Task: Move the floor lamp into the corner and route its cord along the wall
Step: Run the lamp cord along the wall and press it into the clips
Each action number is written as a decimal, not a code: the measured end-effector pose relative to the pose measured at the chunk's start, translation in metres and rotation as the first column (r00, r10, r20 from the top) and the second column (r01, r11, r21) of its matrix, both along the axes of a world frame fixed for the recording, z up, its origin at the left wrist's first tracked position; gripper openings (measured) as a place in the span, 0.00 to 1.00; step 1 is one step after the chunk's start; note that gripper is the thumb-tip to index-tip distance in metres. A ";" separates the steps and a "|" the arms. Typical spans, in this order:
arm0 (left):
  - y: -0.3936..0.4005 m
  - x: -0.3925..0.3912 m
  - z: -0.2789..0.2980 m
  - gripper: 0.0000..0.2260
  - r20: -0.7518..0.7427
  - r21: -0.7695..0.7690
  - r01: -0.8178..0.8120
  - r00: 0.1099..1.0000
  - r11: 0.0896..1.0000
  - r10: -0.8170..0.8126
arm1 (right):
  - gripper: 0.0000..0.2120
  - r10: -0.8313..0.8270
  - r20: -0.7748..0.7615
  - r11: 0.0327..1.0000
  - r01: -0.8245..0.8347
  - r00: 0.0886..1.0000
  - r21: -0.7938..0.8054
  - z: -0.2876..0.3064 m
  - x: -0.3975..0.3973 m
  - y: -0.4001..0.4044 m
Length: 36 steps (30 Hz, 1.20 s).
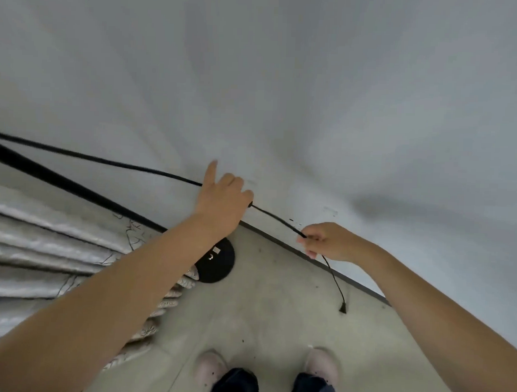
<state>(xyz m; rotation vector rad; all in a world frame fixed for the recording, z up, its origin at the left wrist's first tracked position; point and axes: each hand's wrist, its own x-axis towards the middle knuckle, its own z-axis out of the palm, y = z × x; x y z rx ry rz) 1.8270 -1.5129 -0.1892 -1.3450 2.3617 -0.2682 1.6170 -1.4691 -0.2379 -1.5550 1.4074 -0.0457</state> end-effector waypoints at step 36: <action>-0.145 0.036 -0.278 0.17 -0.027 -0.892 0.259 0.787 0.369 -0.617 | 0.07 -0.310 -0.303 0.403 -0.164 0.901 -0.900 -0.186 0.085 -0.137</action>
